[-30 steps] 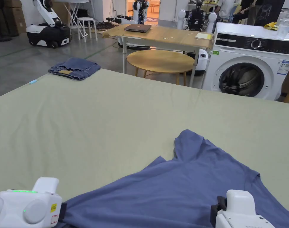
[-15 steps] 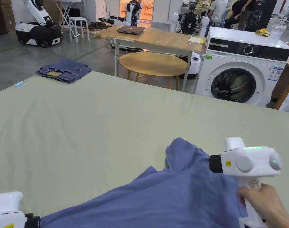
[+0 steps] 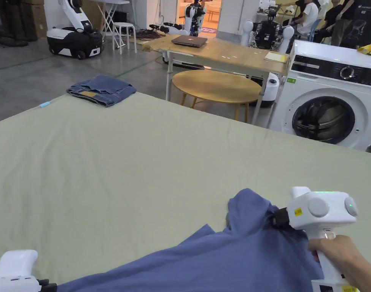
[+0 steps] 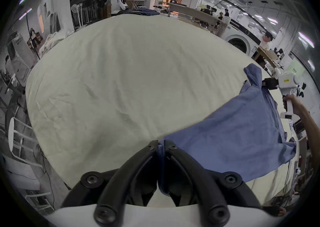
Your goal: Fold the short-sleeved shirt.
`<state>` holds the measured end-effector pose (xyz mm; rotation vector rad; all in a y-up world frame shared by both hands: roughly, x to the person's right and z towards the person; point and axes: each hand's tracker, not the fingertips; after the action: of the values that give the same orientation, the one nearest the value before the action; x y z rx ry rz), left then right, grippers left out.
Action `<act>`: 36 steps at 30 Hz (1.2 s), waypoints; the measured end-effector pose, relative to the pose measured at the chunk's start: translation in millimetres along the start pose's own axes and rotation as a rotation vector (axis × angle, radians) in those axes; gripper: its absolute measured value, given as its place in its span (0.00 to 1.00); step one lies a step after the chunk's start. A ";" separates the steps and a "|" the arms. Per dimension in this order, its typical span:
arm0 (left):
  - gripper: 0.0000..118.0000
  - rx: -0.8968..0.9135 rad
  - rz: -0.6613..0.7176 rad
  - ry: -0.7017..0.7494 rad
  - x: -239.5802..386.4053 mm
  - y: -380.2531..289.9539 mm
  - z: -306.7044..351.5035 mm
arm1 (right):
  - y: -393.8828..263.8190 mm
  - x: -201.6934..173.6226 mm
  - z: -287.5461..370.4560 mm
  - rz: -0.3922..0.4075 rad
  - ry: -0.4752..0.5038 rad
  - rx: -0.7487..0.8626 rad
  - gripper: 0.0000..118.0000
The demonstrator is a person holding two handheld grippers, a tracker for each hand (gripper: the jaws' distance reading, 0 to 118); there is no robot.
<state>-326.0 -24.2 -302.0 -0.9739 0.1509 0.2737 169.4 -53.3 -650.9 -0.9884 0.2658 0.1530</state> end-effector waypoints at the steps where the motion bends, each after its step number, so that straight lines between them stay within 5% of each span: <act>1: 0.01 0.000 -0.003 0.003 0.5 -0.1 0.1 | -3.1 -5.5 0.9 0.013 -0.007 0.014 0.28; 2: 0.01 0.001 -0.003 0.002 0.7 -0.2 0.6 | -4.7 -11.3 2.4 0.034 -0.009 0.024 0.08; 3: 0.01 0.003 -0.003 -0.001 1.0 -0.5 1.2 | -6.0 -15.1 3.7 0.052 -0.002 0.029 0.02; 19: 0.01 0.210 -0.069 -0.069 8.5 25.3 67.2 | -27.4 -18.0 216.5 0.018 -0.231 0.481 0.01; 36: 0.01 0.582 -0.301 -0.113 137.7 229.5 190.2 | -24.2 43.5 433.7 -0.154 -0.489 0.798 0.01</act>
<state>-261.6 278.1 -412.7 -0.3918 -0.0230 -0.0002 282.8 298.1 -417.9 -0.1574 -0.1974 0.1263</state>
